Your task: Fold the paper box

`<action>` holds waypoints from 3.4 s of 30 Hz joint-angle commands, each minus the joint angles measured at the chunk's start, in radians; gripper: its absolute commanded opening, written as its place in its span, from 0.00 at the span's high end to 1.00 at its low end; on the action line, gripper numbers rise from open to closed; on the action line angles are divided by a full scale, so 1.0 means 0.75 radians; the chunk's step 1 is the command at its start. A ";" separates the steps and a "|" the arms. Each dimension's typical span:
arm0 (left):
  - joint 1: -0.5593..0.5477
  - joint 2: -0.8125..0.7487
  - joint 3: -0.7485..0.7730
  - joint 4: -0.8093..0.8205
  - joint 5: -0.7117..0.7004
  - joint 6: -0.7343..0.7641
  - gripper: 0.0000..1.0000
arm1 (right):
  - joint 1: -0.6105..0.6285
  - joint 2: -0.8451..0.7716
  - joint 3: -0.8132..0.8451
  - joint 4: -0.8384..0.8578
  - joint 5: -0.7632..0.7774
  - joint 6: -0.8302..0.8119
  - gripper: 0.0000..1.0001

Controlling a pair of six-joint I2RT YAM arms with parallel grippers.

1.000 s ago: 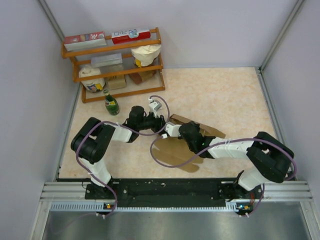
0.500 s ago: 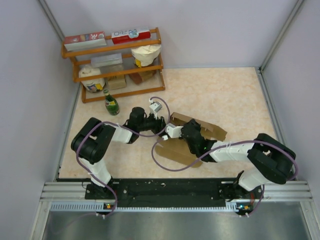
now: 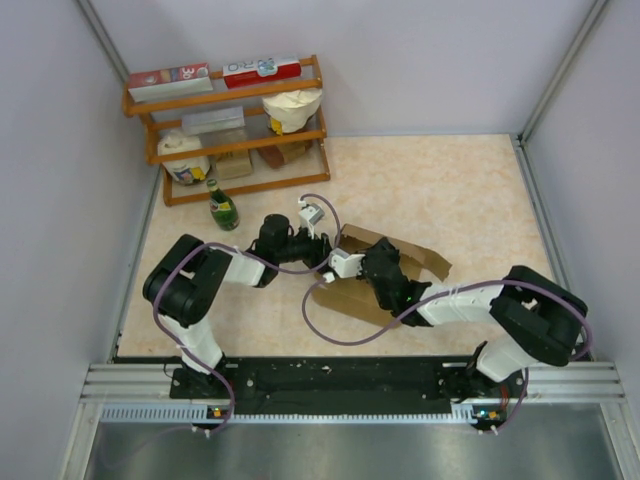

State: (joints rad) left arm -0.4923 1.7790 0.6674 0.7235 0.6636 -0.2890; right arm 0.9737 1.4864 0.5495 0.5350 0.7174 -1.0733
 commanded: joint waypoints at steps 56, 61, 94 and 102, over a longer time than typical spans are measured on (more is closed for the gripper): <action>-0.059 0.062 -0.014 0.201 -0.195 -0.038 0.36 | 0.105 0.080 -0.052 0.068 0.038 0.124 0.64; -0.088 0.050 -0.025 0.207 -0.269 -0.032 0.40 | 0.105 0.074 -0.050 0.060 0.031 0.140 0.63; -0.221 0.000 -0.096 0.363 -0.656 0.007 0.41 | 0.123 0.065 -0.021 -0.042 -0.014 0.228 0.59; -0.231 0.003 -0.102 0.369 -0.664 0.013 0.55 | 0.123 0.068 -0.019 -0.051 -0.014 0.239 0.59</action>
State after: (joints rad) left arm -0.6586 1.7885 0.5751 0.9279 0.1818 -0.2928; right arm 1.0512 1.5417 0.5179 0.5137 0.7319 -0.9295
